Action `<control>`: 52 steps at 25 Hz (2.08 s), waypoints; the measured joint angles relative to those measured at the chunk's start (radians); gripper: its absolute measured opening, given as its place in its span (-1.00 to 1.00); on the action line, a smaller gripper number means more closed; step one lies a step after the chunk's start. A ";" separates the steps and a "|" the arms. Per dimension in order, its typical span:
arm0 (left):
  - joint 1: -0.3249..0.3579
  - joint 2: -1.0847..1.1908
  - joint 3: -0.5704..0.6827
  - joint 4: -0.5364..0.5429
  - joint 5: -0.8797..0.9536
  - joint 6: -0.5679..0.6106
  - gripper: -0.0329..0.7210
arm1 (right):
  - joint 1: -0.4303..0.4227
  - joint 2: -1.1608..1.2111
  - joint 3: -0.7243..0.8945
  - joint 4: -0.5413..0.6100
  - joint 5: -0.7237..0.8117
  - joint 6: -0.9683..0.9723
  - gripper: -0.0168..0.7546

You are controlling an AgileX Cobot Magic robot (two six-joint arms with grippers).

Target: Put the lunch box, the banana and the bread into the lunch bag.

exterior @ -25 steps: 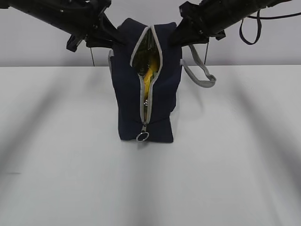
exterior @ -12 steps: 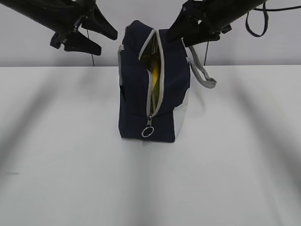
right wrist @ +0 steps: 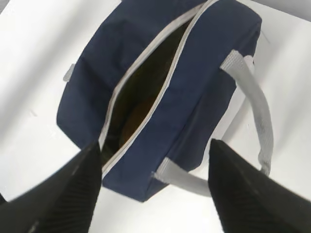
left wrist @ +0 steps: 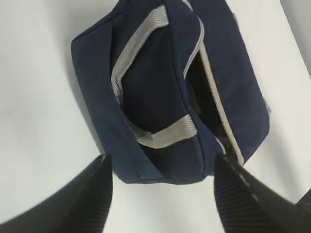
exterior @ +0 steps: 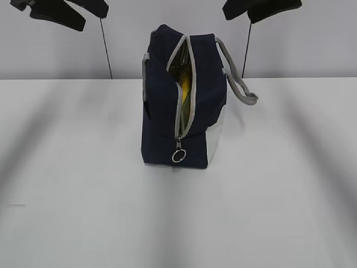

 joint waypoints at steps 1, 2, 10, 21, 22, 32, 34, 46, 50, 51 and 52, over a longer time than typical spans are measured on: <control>-0.005 -0.017 0.000 0.017 0.002 -0.002 0.34 | 0.000 -0.025 0.025 -0.002 0.000 0.002 0.42; -0.011 -0.035 0.005 0.028 0.002 -0.005 0.32 | 0.000 -0.050 0.054 -0.002 0.000 0.004 0.42; -0.058 -0.253 0.233 0.106 0.008 0.005 0.23 | 0.002 -0.329 0.461 0.065 -0.065 -0.089 0.40; -0.060 -0.472 0.564 0.084 -0.109 0.071 0.22 | 0.002 -0.688 1.117 0.463 -0.512 -0.548 0.36; -0.060 -0.475 0.581 0.074 -0.111 0.076 0.22 | 0.002 -0.702 1.159 0.524 -0.546 -0.605 0.36; -0.060 -0.477 0.616 0.048 -0.174 0.085 0.21 | 0.002 -0.602 1.250 0.877 -0.699 -0.914 0.30; -0.060 -0.477 0.616 0.046 -0.176 0.085 0.21 | 0.002 -0.590 1.265 0.982 -0.694 -1.042 0.27; -0.060 -0.477 0.616 0.046 -0.160 0.093 0.19 | 0.124 -0.586 1.271 0.706 -0.684 -1.004 -0.04; -0.060 -0.477 0.616 0.046 -0.157 0.095 0.19 | 0.300 -0.586 1.271 0.618 -0.905 -0.992 -0.08; -0.060 -0.477 0.616 0.046 -0.157 0.096 0.19 | 0.347 -0.586 1.275 0.621 -0.979 -0.992 -0.08; -0.060 -0.477 0.616 0.046 -0.157 0.096 0.19 | 0.386 -0.586 1.279 0.631 -1.047 -0.992 -0.09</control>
